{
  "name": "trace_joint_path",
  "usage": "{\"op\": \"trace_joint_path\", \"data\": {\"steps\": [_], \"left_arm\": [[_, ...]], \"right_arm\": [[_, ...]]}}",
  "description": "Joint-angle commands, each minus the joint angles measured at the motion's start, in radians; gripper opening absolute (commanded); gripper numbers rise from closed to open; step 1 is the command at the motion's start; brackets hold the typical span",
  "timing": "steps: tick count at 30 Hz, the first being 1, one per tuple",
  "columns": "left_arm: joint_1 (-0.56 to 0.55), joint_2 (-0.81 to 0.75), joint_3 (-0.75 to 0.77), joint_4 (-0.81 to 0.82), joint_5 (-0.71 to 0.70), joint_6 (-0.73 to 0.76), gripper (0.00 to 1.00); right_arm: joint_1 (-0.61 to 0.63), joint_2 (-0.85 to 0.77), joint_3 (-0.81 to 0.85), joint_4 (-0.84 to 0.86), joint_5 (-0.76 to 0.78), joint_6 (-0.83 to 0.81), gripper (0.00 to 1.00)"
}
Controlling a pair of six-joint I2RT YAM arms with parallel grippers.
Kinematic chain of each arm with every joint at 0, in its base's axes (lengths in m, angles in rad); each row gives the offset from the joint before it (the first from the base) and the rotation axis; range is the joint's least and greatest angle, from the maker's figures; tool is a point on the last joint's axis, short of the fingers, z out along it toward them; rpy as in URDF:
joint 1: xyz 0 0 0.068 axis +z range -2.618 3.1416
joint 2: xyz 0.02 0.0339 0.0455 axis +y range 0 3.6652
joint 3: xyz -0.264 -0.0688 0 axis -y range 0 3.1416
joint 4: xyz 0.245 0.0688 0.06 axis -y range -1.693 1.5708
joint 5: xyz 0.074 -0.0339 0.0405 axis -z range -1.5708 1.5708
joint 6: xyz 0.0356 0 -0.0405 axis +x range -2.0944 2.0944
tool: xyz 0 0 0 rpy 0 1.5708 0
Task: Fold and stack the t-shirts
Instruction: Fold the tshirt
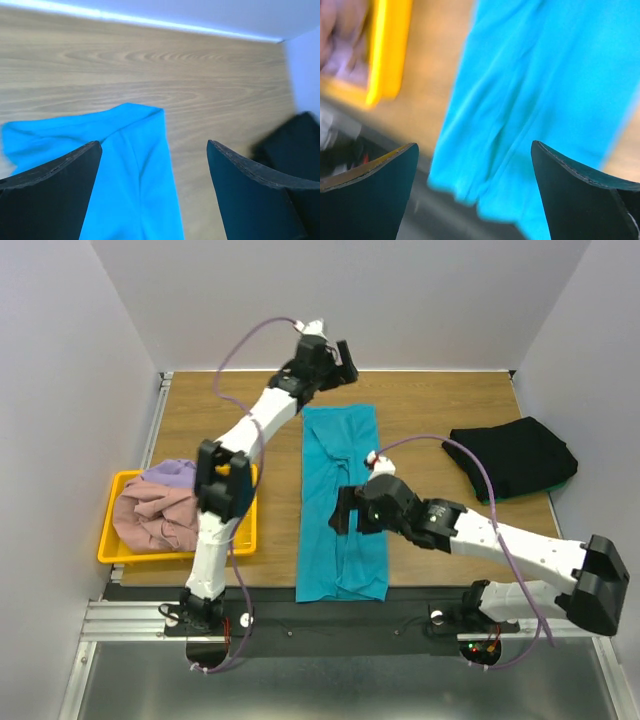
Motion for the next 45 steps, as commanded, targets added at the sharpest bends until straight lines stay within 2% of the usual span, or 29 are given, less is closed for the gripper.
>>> {"op": "trace_joint_path", "data": {"steps": [1, 2, 3, 4, 5, 6, 7, 9, 10, 14, 20, 25, 29, 35, 39, 42, 45], "left_arm": [[0.022, -0.406, -0.167, 0.041, -0.078, 0.076, 0.99], [0.023, -0.524, -0.322, 0.035, -0.110, 0.071, 0.99], [0.022, -0.583, -0.411, 0.037, -0.173, 0.051, 0.99], [0.022, -0.706, -0.503, 0.049, -0.192, 0.031, 0.99], [0.022, -0.768, -0.698, 0.099, -0.191, 0.027, 0.99], [0.019, -0.831, -0.796, 0.125, -0.186, 0.013, 0.99], [0.017, -0.956, -0.992, 0.186, -0.206, -0.019, 0.99], [0.006, -1.073, -1.162, 0.243, -0.212, -0.085, 0.99], [0.000, -1.177, -1.295, 0.250, -0.241, -0.116, 0.99], [-0.010, -1.365, -1.511, 0.207, -0.278, -0.234, 0.99], [-0.018, -1.526, -1.665, 0.090, -0.122, -0.311, 0.99], [-0.026, -1.704, -1.772, 0.006, -0.079, -0.337, 0.99], [-0.026, -1.770, -1.809, -0.009, -0.045, -0.326, 0.99], [-0.029, -1.737, -1.781, 0.014, 0.021, -0.300, 0.99], [-0.032, -1.682, -1.742, 0.015, 0.020, -0.268, 0.99], [-0.043, -1.633, -1.702, 0.020, 0.010, -0.253, 0.99], [-0.078, -1.571, -1.662, 0.018, -0.017, -0.234, 0.99]], "right_arm": [[-0.151, 0.126, 0.146, -0.004, 0.160, -0.069, 1.00], [-0.190, 0.172, 0.174, -0.005, 0.164, -0.104, 1.00], [-0.204, 0.250, 0.201, -0.004, 0.199, -0.120, 1.00], [-0.208, 0.299, 0.238, -0.004, 0.215, -0.135, 1.00], [-0.230, 0.347, 0.308, -0.005, 0.219, -0.176, 1.00], [-0.246, 0.390, 0.347, -0.005, 0.219, -0.187, 1.00], [-0.259, 0.484, 0.409, -0.005, 0.210, -0.195, 1.00], [-0.306, 0.571, 0.473, -0.005, 0.168, -0.219, 1.00], [-0.320, 0.643, 0.529, -0.005, 0.155, -0.230, 1.00], [-0.325, 0.789, 0.635, -0.005, 0.190, -0.279, 1.00], [-0.351, 1.010, 0.755, -0.013, 0.244, -0.301, 1.00], [-0.389, 1.119, 0.853, -0.018, 0.223, -0.302, 1.00], [-0.415, 1.205, 0.942, -0.024, 0.227, -0.327, 1.00], [-0.446, 1.321, 1.086, -0.027, 0.210, -0.383, 1.00], [-0.452, 1.331, 1.163, -0.028, 0.187, -0.439, 1.00], [-0.452, 1.289, 1.200, -0.028, 0.144, -0.485, 1.00], [-0.452, 1.179, 1.165, -0.030, 0.065, -0.497, 1.00]]}}
